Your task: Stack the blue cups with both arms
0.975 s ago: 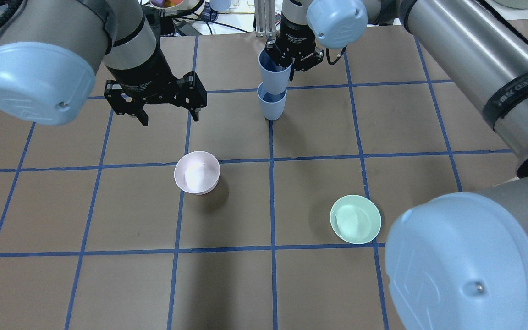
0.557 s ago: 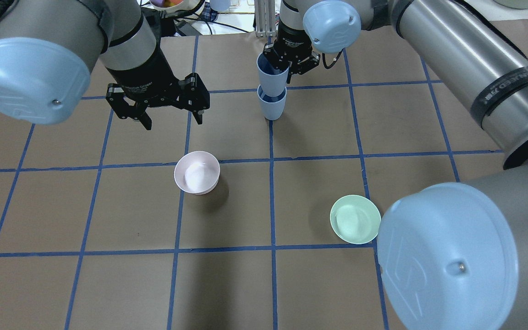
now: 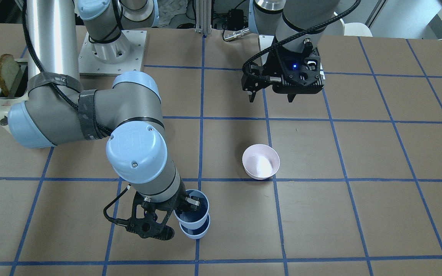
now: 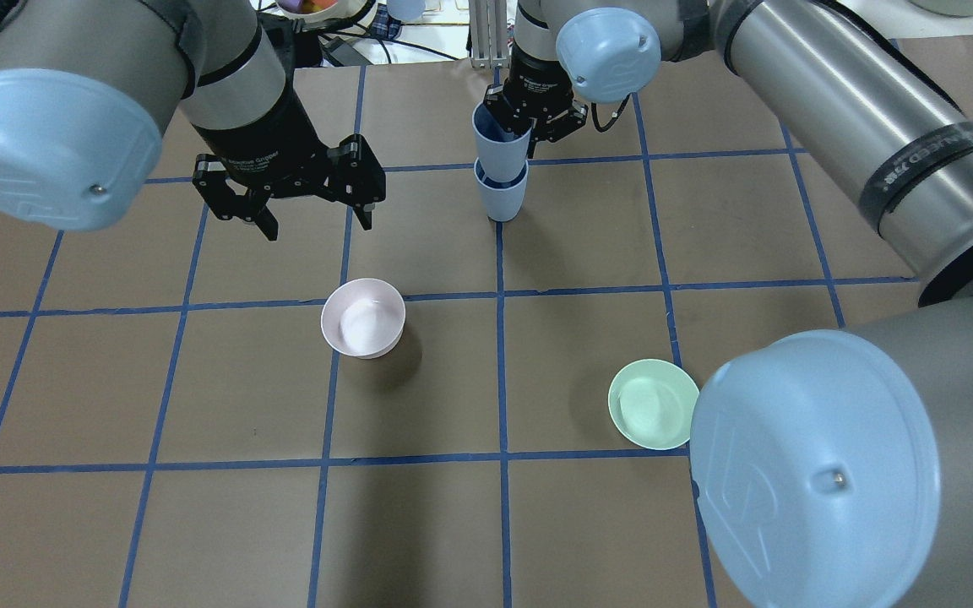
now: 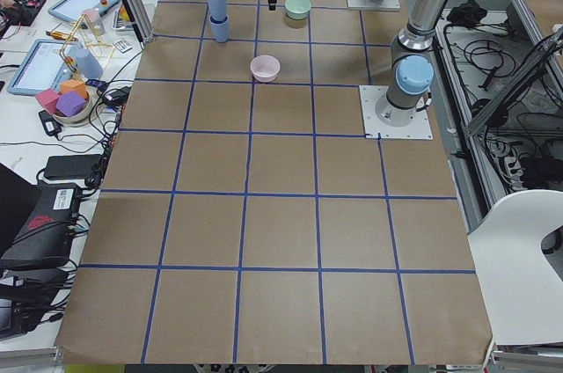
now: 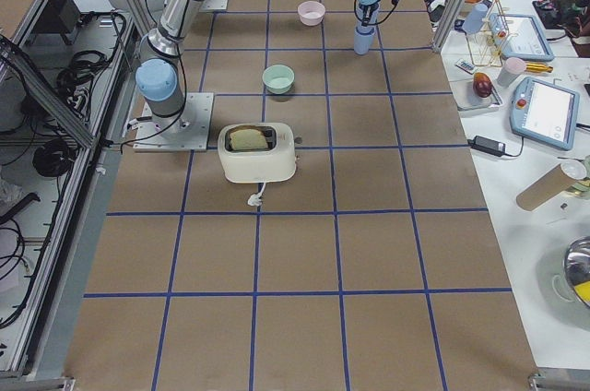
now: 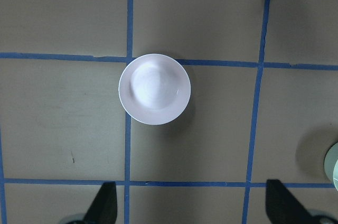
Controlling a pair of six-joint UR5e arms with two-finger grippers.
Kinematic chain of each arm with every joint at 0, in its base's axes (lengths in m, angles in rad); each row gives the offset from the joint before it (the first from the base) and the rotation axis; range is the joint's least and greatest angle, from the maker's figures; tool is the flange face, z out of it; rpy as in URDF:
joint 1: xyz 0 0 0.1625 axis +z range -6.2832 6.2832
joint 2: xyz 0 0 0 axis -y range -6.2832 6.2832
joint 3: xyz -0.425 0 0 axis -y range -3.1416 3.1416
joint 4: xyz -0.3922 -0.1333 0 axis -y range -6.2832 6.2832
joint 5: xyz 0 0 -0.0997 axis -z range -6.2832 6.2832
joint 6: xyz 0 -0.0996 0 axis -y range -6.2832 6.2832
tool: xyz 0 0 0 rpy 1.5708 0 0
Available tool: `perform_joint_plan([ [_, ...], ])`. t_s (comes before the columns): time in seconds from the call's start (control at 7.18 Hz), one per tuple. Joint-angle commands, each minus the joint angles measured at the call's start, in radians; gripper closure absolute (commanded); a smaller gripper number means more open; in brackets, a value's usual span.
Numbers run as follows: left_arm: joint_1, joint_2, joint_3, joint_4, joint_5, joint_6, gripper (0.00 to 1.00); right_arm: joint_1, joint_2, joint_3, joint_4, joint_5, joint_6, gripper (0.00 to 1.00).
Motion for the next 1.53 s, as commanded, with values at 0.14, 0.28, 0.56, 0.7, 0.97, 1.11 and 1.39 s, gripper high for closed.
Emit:
perform_joint_plan([
  [0.14,0.0,0.001,0.0,0.001,0.008,0.0,0.0,-0.001,0.004,0.0,0.0,0.0,0.002,0.2],
  [0.28,0.0,0.001,0.0,0.001,0.01,0.0,0.0,-0.003,-0.008,-0.004,0.009,-0.014,0.002,0.11],
  [0.56,0.008,0.002,0.001,0.004,0.028,0.009,0.0,-0.027,-0.101,0.006,0.102,-0.018,-0.018,0.0],
  [0.7,0.03,0.008,0.001,0.002,0.036,0.062,0.0,-0.058,-0.143,0.012,0.166,-0.018,-0.03,0.0],
  [0.97,0.078,0.046,0.0,-0.028,0.036,0.157,0.0,-0.147,-0.248,0.041,0.247,-0.034,-0.186,0.0],
  [1.11,0.095,0.05,0.0,-0.042,0.032,0.155,0.0,-0.156,-0.311,0.117,0.248,-0.108,-0.198,0.0],
  [1.39,0.107,0.056,0.0,-0.042,0.035,0.152,0.0,-0.17,-0.471,0.34,0.233,-0.132,-0.248,0.0],
])
